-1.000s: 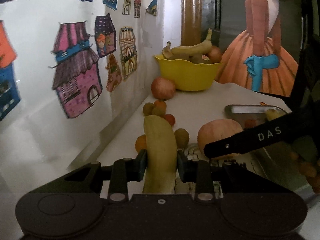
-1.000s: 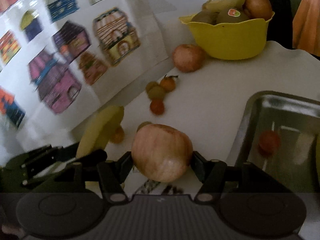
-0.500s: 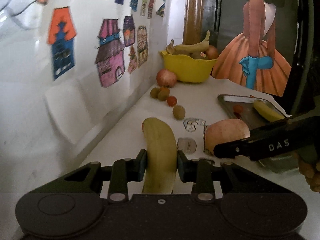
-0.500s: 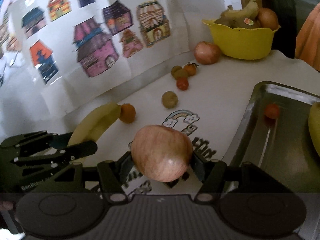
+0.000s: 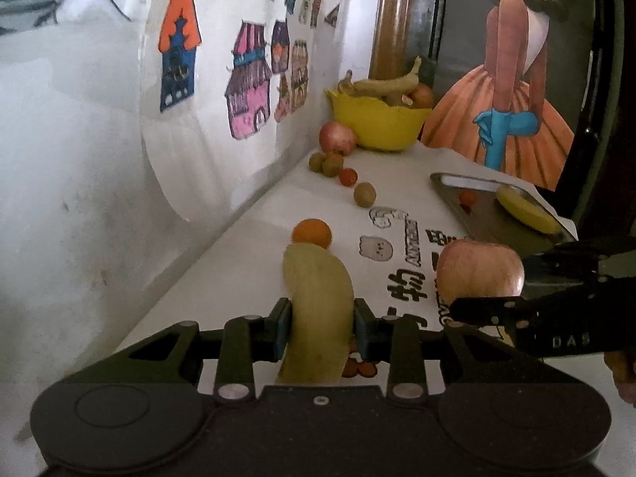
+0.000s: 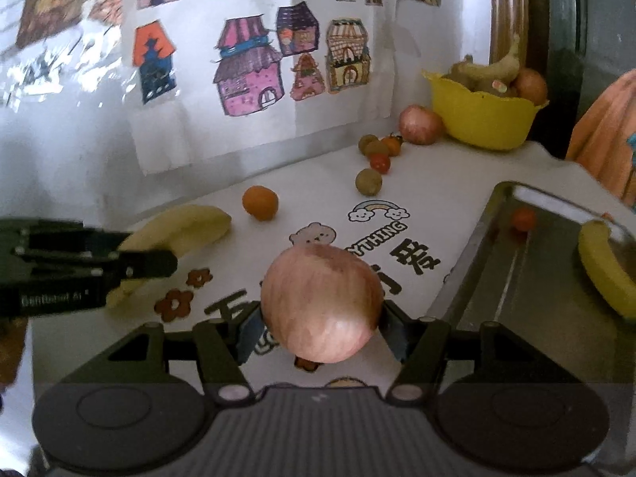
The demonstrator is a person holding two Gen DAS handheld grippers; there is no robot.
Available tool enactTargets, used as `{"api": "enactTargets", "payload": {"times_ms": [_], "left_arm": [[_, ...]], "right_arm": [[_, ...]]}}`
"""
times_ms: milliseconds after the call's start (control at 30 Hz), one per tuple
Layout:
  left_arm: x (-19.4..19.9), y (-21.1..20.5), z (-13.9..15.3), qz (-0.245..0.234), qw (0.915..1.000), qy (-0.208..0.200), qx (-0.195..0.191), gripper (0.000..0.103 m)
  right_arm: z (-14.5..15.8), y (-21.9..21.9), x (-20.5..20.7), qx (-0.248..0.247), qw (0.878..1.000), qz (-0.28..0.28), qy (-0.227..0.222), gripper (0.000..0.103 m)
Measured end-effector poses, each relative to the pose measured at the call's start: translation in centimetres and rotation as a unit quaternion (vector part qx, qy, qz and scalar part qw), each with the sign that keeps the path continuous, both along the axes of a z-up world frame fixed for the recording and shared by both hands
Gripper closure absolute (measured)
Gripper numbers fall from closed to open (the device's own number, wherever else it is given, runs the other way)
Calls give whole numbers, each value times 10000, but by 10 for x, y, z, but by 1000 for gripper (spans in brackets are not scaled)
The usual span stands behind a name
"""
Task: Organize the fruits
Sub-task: 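Lift the apple in the right tool and banana in the left tool toward the tray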
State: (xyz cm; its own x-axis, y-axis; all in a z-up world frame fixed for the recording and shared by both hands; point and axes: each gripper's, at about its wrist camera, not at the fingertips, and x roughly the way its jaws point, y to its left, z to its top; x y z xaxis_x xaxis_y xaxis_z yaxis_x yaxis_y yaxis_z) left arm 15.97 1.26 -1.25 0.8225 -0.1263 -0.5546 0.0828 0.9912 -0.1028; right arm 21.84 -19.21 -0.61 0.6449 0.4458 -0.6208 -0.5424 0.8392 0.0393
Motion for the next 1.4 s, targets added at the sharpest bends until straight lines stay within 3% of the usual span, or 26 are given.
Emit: {"api": "enactTargets", "payload": {"times_ms": [233, 500, 900, 1400], "left_arm": [[11, -15, -10, -36, 9995, 159, 270, 62], [25, -15, -10, -70, 9995, 220, 229, 59], [24, -26, -7, -4, 9988, 306, 370, 64], [13, -59, 7, -359, 9993, -17, 39, 64]], "right_arm": [[-2, 2, -7, -26, 9998, -135, -140, 35], [-10, 4, -6, -11, 10000, -77, -36, 35], [-14, 3, -10, 95, 9998, -97, -139, 36], [-11, -43, -42, 404, 9978, -479, -196, 36]]}}
